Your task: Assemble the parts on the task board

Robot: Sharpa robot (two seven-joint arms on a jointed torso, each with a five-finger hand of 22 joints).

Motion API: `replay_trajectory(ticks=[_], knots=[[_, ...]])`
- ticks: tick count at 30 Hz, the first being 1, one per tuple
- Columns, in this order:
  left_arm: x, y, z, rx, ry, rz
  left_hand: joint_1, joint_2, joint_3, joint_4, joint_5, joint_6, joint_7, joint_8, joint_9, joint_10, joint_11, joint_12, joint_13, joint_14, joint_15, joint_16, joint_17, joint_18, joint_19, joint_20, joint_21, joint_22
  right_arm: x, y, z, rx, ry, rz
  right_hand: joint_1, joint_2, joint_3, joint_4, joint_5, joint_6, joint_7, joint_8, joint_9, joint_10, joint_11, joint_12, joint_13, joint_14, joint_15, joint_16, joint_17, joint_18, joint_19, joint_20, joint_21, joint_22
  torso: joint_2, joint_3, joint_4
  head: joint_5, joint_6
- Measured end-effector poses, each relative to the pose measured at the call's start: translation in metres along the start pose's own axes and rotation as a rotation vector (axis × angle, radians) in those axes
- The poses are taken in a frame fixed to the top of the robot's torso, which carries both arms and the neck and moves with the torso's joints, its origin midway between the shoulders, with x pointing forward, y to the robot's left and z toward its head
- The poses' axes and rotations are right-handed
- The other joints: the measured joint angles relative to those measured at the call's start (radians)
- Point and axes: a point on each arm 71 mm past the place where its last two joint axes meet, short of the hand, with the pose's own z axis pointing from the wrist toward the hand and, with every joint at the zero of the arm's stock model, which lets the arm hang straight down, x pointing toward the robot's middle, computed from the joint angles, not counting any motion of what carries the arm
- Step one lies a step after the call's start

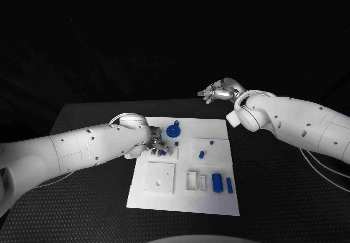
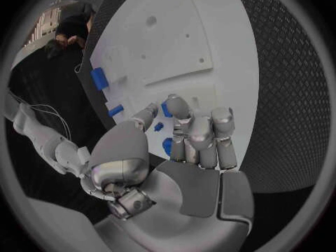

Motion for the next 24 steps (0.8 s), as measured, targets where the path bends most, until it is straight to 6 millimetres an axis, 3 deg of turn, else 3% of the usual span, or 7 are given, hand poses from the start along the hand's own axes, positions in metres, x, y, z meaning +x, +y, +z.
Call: replay_trajectory(ticks=[6,9,11,12,14,20,24], knots=[[0.0,0.007,-0.002,-0.005,-0.01,-0.013,0.004,-0.052,0.028,0.071,0.0,0.0,-0.002,-0.012,0.011,0.001,-0.002,0.0,0.0,0.002,-0.007,0.0,0.0,0.0,0.0,0.0,0.0,-0.001,0.0,-0.001,0.0,0.001,-0.001,0.0,0.0,0.0,0.0,0.0,0.0,0.0,0.0,0.0,0.0,0.0,0.0,0.0,0.0,0.0,0.0,0.0,0.0,0.0,0.0,0.0,-0.004,0.0,0.0,-0.0001,0.0001,-0.001,0.002],[-0.001,0.009,-0.003,-0.006,-0.014,-0.022,0.004,-0.092,0.031,0.138,0.0,0.003,-0.004,-0.016,0.02,0.001,-0.002,0.0,0.0,0.002,-0.007,0.0,0.001,0.008,0.0,0.0,0.0,-0.002,0.0,-0.001,0.0,0.003,0.0,0.0,0.0,0.0,0.0,0.0,0.0,0.0,0.0,0.0,0.0,0.0,0.0,0.0,0.0,0.0,0.0,0.0,0.0,0.0,0.0,0.0,-0.004,0.0,0.0,-0.0001,0.001,-0.003,0.004],[-0.003,0.009,-0.005,-0.001,-0.019,-0.03,0.042,-0.037,-0.152,0.142,0.0,0.003,-0.003,-0.03,0.032,-0.002,-0.005,0.0,0.002,-0.001,-0.01,0.0,0.005,0.018,-0.02,0.005,0.0,0.003,0.001,-0.002,0.0,0.004,0.001,0.001,0.0,0.0,0.0,0.0,0.0,0.0,0.0,0.0,0.0,0.0,0.0,0.0,-0.001,0.0,0.0,0.0,0.0,0.0,0.0,0.0,-0.004,0.0,0.0,-0.0001,0.0015,-0.003,0.006],[-0.006,0.008,-0.007,0.003,-0.024,-0.035,0.07,-0.011,-0.223,0.17,0.0,0.003,-0.003,-0.045,0.028,-0.006,-0.009,0.0,0.002,-0.003,-0.013,-0.004,0.005,0.023,-0.025,0.007,0.0,0.003,0.001,-0.002,0.0,0.004,0.001,0.001,0.0,0.0,0.0,0.0,0.0,0.0,0.0,0.0,0.0,0.0,0.0,0.0,-0.001,0.0,0.0,0.0,0.0,0.0,0.0,0.0,-0.004,0.0,-0.001,-0.0001,0.0015,-0.003,0.007],[-0.013,0.007,-0.01,0.011,-0.038,-0.045,0.127,0.008,-0.325,0.214,0.0,0.004,-0.004,-0.056,0.015,-0.006,-0.009,0.0,0.002,-0.005,-0.014,-0.007,0.005,0.024,-0.025,0.007,-0.002,0.002,0.0,-0.002,0.0,0.004,0.0,0.0,0.0,0.0,0.0,0.0,0.0,0.0,0.0,0.0,0.0,0.0,0.0,0.0,-0.001,0.0,0.0,0.0,0.0,0.0,0.0,0.0,-0.004,0.0,-0.001,-0.0001,0.0015,-0.003,0.009],[-0.03,0.003,-0.022,0.049,-0.074,-0.113,0.209,0.076,-0.46,0.226,0.0,0.01,-0.002,-0.069,-0.005,-0.013,-0.008,-0.014,-0.008,-0.007,-0.012,-0.026,0.002,0.024,-0.025,0.007,-0.02,-0.007,-0.002,-0.004,-0.001,0.007,-0.004,-0.001,0.0,0.0,0.0,0.0,0.0,0.0,0.0,0.0,-0.001,0.0,0.0,0.0,-0.001,0.0,0.0,0.0,0.0,0.0,0.0,0.0,-0.004,0.001,-0.001,0.0002,0.0021,-0.001,0.015],[-0.042,0.007,-0.028,0.069,-0.099,-0.17,0.29,0.108,-0.492,0.226,0.0,-0.066,0.021,-0.12,-0.042,-0.074,0.018,-0.056,-0.033,-0.054,0.006,-0.078,-0.022,0.023,-0.047,0.014,-0.056,-0.02,-0.004,-0.006,-0.001,0.012,-0.011,-0.003,0.0,0.0,0.0,0.0,0.0,0.0,0.0,0.0,-0.001,0.0,0.0,0.0,-0.001,0.0,0.0,0.0,0.0,0.0,0.0,0.0,-0.004,0.001,-0.001,-0.0001,0.0026,-0.001,0.024]])
